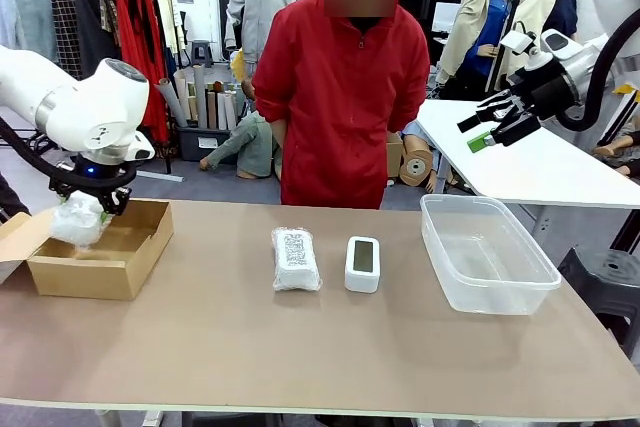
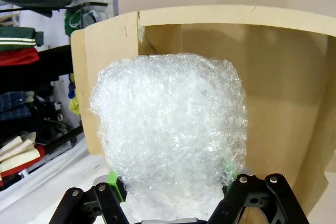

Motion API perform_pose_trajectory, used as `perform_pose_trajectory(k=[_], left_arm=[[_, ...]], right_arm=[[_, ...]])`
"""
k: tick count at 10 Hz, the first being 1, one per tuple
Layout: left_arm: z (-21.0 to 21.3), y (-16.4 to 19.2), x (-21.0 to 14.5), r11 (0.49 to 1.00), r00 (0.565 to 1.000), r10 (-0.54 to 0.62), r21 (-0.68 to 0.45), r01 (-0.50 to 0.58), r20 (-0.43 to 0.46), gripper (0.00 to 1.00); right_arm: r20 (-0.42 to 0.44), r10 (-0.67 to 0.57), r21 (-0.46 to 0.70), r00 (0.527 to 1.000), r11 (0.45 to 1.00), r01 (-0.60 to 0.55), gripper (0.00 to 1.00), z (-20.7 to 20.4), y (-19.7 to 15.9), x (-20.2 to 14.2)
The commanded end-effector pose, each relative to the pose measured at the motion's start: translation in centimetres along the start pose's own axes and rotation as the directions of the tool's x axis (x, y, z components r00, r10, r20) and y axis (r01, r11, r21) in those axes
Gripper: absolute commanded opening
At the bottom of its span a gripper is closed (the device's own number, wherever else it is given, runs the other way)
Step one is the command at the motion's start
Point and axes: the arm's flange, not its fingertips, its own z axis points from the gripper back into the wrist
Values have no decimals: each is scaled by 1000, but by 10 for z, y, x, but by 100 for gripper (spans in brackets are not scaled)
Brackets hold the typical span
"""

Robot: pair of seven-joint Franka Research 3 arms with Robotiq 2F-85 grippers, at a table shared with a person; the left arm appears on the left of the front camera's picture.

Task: Separate and place wrapped and unwrapped clocks.
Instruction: If the picked Digital clock is wrapped, place it in the Package Box ; if not, place it in the Organizing box.

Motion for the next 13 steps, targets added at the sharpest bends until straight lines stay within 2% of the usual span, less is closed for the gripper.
perform_pose_trajectory(k=[1, 7, 13], left_arm=[[-3, -1, 3, 999, 1000, 0, 46, 1, -10, 0], [-25, -19, 6, 994, 998, -34, 98, 40, -59, 0], [-27, -38, 0, 987, 994, -85, 128, 94, -73, 0]], right_arm=[[-3, 4, -1, 1000, 1000, -4, 100, 1, 0, 1], [-3, 4, -1, 1000, 1000, -4, 100, 1, 0, 1], [-3, 4, -1, 1000, 1000, -4, 100, 1, 0, 1]])
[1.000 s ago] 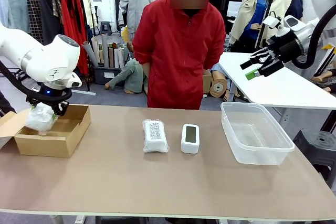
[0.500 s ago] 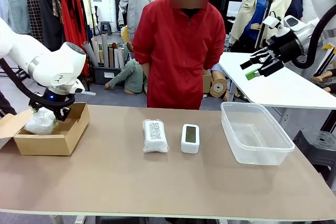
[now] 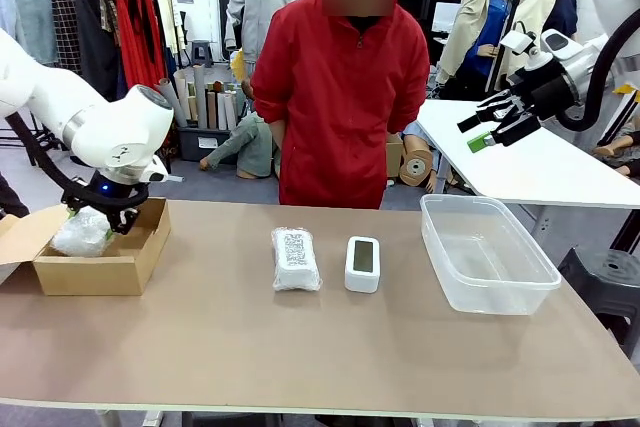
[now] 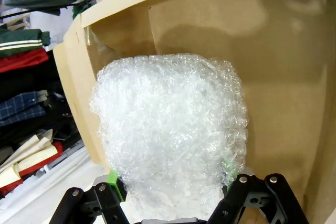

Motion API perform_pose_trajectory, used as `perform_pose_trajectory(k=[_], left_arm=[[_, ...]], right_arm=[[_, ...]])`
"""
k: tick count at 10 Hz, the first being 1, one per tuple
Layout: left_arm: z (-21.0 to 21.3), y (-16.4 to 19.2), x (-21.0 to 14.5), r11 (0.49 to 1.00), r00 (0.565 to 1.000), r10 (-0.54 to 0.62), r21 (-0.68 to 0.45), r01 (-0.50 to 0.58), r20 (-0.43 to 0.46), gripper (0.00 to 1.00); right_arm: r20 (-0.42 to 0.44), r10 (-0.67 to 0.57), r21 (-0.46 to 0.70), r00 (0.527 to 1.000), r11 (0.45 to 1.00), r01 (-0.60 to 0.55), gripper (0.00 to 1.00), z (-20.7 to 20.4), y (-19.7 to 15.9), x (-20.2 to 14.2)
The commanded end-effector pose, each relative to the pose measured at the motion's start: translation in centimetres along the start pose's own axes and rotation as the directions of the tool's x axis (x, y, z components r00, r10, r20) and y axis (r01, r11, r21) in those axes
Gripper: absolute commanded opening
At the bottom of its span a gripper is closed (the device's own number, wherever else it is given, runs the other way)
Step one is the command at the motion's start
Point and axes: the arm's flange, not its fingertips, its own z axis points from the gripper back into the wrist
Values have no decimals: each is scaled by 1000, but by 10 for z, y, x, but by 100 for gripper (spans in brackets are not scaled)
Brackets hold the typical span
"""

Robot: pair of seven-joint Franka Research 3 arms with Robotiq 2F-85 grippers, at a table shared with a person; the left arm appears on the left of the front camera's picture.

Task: Separate and place wrapped and unwrapped clocks.
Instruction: If the picked Digital clock is wrapped, place it in the Package Box ; if not, place it in the Organizing box.

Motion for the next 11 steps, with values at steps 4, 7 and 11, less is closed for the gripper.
perform_pose_trajectory(k=[4, 7, 11], left_arm=[[-10, -11, 2, 998, 999, 18, 60, -16, -35, 0], [-14, -17, 3, 998, 999, 17, 64, -14, -48, 4], [-12, -20, 3, 998, 999, 9, 64, -6, -42, 80]], right_arm=[[-3, 4, -1, 1000, 1000, -4, 100, 1, 0, 1], [-3, 4, -1, 1000, 1000, -4, 100, 1, 0, 1], [-3, 4, -1, 1000, 1000, -4, 100, 1, 0, 1]])
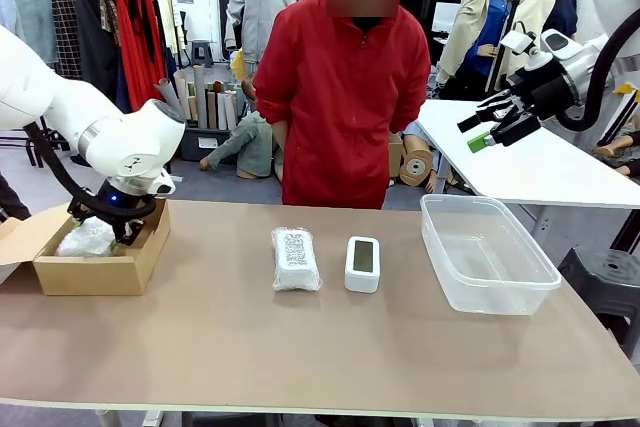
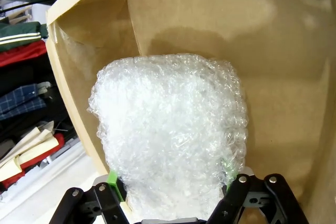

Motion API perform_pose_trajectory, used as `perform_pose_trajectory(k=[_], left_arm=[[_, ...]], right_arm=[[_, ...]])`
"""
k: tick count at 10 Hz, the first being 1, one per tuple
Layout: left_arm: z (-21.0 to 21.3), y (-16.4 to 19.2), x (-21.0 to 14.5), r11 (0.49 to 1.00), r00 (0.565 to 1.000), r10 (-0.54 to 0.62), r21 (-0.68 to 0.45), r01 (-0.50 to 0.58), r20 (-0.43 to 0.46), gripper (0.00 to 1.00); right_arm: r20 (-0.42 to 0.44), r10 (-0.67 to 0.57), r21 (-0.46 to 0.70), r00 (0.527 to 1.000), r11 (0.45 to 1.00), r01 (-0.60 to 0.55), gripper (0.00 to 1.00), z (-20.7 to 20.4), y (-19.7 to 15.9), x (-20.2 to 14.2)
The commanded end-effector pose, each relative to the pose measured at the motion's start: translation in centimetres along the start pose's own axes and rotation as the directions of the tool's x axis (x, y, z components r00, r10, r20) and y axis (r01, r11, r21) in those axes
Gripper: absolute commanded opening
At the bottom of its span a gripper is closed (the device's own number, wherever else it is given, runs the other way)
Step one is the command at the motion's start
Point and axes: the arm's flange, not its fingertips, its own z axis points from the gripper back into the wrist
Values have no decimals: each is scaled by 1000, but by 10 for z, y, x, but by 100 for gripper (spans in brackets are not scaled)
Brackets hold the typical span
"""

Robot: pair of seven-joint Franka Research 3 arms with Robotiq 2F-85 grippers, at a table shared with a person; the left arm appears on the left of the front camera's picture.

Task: Separate and place wrapped and unwrapped clocks.
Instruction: If the picked Digital clock is wrapped, place it in the Package Box ; if not, place it in the Organizing box.

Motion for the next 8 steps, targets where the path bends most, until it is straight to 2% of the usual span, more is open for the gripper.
perform_pose_trajectory(k=[1, 5, 6, 7, 8], left_arm=[[2, 1, 0, 999, 1000, 13, 37, -14, 13, 99], [10, 2, -2, 999, 999, 9, 41, -10, 31, 100], [16, 3, -4, 999, 999, 10, 45, -13, 50, 100], [40, 10, -11, 999, 995, 19, 38, -23, 101, 100], [42, 12, -12, 999, 994, 19, 35, -23, 104, 100]], right_arm=[[-3, 4, -1, 1000, 1000, -4, 100, 1, 0, 1], [-3, 4, -1, 1000, 1000, -4, 100, 1, 0, 1], [-3, 4, -1, 1000, 1000, -4, 100, 1, 0, 1], [-3, 4, -1, 1000, 1000, -4, 100, 1, 0, 1], [-3, 4, -1, 1000, 1000, -4, 100, 1, 0, 1]])
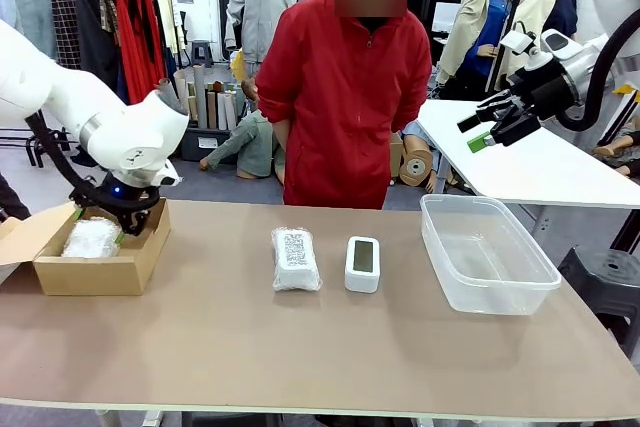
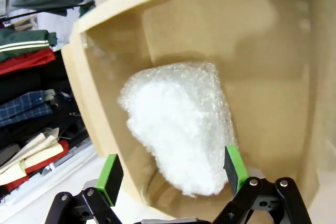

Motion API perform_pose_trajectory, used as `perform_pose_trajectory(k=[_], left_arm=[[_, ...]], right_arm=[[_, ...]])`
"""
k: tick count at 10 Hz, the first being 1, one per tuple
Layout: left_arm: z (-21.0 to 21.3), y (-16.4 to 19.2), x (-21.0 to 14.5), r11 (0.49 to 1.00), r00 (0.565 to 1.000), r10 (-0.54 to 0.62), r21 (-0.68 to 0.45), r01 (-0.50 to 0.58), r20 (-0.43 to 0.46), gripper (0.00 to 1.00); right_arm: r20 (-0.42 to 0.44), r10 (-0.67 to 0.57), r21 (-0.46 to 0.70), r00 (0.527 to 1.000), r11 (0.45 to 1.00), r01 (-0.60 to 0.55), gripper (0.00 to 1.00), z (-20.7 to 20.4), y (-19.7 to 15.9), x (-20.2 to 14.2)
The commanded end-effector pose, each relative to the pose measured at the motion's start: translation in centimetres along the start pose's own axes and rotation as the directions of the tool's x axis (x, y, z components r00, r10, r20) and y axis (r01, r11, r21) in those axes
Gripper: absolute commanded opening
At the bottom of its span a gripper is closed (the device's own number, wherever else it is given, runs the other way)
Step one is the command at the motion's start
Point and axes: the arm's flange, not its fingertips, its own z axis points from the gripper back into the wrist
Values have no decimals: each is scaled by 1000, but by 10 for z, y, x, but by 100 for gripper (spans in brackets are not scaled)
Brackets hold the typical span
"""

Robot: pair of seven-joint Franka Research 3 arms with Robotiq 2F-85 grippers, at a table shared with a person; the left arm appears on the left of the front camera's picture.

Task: Separate and place wrapped and unwrapped clocks.
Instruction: If the picked Digital clock is wrapped, place it in the Package Box ; if not, place it in the Organizing box, then pick up the Digital clock indicated by the person.

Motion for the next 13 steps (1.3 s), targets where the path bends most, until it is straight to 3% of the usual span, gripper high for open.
perform_pose_trajectory(k=[1, 5, 6, 13], left_arm=[[17, 10, -11, 1000, 999, 18, 9, -19, 46, 100], [49, 34, -22, 988, 995, -23, -151, 37, 96, 100], [46, 24, -10, 997, 998, 4, -75, 1, 69, 100], [46, 24, -10, 997, 998, 4, -75, 1, 69, 100]], right_arm=[[-3, 4, -1, 1000, 1000, -4, 100, 1, 0, 1], [-3, 4, -1, 1000, 1000, -4, 100, 1, 0, 1], [-3, 4, -1, 1000, 1000, -4, 100, 1, 0, 1], [-3, 4, -1, 1000, 1000, -4, 100, 1, 0, 1]])
